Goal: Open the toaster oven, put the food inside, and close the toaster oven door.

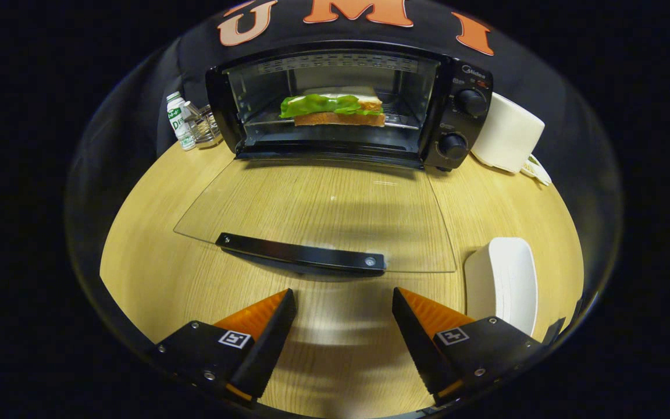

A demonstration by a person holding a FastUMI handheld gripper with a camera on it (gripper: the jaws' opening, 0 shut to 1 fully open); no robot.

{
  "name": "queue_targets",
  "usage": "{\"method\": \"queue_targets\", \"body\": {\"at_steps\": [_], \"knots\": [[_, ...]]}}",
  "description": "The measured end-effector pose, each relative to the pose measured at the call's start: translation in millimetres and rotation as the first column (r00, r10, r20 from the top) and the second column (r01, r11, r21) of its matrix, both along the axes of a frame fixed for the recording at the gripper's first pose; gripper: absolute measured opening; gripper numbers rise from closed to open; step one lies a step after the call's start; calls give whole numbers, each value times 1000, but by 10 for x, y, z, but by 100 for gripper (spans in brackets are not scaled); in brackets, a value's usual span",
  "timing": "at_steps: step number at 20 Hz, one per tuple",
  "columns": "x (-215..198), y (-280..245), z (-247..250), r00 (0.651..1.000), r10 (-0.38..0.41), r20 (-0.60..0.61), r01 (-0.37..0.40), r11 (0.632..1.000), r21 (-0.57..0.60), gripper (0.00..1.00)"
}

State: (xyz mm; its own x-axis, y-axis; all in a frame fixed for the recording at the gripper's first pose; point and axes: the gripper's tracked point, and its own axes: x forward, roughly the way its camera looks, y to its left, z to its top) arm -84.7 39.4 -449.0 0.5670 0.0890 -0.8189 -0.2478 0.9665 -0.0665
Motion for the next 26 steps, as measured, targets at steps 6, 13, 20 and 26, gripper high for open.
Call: {"method": "queue_targets", "body": {"at_steps": [6,13,20,26], "knots": [[113,15,55,999,31,33,-29,998,-52,99],[399,111,666,984,-63,169,48,995,92,100],[929,151,1101,954,-106,282,81,992,101,100],[1277,213,1384,933,-133,333,96,987,125,100]]}}
